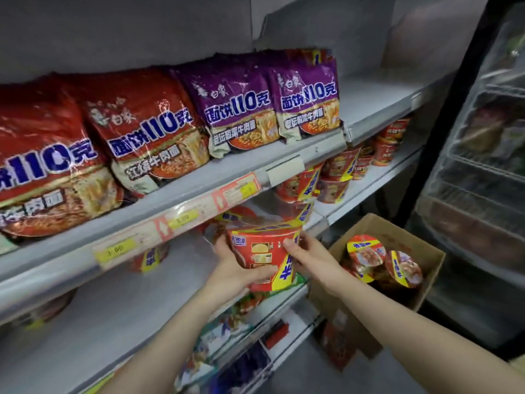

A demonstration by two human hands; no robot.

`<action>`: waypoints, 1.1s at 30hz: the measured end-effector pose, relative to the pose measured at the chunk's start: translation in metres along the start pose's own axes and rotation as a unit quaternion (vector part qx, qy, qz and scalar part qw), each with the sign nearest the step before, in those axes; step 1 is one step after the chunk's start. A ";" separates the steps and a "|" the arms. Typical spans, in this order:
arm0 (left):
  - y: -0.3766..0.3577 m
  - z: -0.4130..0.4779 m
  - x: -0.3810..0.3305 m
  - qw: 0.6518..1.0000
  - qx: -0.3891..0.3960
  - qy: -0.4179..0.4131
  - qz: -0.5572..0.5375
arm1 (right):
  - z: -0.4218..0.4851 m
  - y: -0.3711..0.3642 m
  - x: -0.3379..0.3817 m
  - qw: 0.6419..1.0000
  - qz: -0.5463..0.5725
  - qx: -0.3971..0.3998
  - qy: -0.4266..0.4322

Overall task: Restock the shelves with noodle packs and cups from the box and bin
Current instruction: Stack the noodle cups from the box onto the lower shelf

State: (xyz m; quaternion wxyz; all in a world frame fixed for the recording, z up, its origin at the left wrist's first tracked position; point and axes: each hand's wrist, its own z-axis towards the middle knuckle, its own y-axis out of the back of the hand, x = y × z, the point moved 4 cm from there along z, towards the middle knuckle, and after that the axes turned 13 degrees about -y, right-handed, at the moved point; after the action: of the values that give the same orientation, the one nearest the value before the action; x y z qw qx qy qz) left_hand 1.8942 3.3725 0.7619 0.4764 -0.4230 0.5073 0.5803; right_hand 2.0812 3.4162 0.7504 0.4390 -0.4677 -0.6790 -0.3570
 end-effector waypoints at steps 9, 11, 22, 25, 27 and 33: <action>0.048 0.035 -0.019 0.991 -0.034 -0.105 0.075 | 0.033 -0.024 0.046 0.994 -0.032 0.024 0.099; 0.051 0.046 -0.018 0.992 -0.019 -0.101 0.074 | 0.043 -0.024 0.056 0.990 -0.081 0.024 0.112; 0.078 0.073 0.001 0.996 0.040 -0.072 -0.021 | 0.114 -0.050 0.063 0.957 -0.265 0.109 0.032; 0.090 0.080 0.016 0.999 0.025 -0.042 -0.018 | 0.118 -0.055 0.068 0.951 -0.290 0.102 0.017; 0.090 0.084 0.025 0.998 0.050 -0.027 -0.012 | 0.118 -0.056 0.071 0.949 -0.302 0.093 0.021; 0.080 0.084 0.047 0.999 0.016 -0.025 0.032 | 0.113 -0.059 0.063 0.958 -0.274 0.083 0.013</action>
State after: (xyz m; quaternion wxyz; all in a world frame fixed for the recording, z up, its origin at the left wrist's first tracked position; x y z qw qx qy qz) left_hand 1.8065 3.4591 0.7418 0.4766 -0.3844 0.5178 0.5974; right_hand 1.9848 3.5197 0.7636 0.3703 -0.2208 -0.8029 -0.4117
